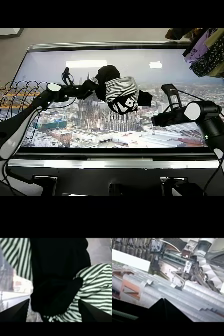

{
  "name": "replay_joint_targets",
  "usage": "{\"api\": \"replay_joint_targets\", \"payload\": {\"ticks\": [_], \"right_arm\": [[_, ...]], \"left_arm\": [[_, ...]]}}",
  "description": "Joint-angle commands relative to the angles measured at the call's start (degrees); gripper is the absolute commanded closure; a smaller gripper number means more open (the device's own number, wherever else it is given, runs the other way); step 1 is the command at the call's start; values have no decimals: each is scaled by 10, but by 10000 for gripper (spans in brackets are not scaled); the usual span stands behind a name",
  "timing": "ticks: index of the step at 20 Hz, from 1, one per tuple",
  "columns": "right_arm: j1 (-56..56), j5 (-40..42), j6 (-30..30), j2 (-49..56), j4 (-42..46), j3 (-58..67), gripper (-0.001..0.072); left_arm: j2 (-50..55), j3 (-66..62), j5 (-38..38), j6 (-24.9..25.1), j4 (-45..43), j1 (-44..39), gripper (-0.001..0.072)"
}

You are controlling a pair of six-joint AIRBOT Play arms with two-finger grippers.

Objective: Fold the clothes and pants, and hang the long-sleeved shirts on hangers.

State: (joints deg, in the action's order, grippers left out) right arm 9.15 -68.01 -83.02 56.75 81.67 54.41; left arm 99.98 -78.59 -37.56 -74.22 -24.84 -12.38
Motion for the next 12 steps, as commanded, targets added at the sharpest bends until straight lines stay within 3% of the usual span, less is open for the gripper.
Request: {"api": "replay_joint_targets", "payload": {"ticks": [1,2,3,4,9,11,12], "right_arm": [[0,18,-16,0,-1,0,662],[0,24,-53,0,-2,0,530],[0,27,-97,0,-2,0,303],[0,39,-151,0,-1,-1,108],[-10,157,-360,47,32,-4,45],[-65,198,-327,101,-105,-4,42],[-104,210,-269,134,-210,-4,42]], "left_arm": [[56,-48,-5,12,25,-24,-9],[62,-49,-8,12,24,-27,83],[65,-49,-22,12,24,-27,462],[66,-49,-32,14,24,-23,680],[61,-49,-75,14,24,4,684],[61,-49,-92,14,24,12,684],[61,-49,-96,14,24,15,685]]}}
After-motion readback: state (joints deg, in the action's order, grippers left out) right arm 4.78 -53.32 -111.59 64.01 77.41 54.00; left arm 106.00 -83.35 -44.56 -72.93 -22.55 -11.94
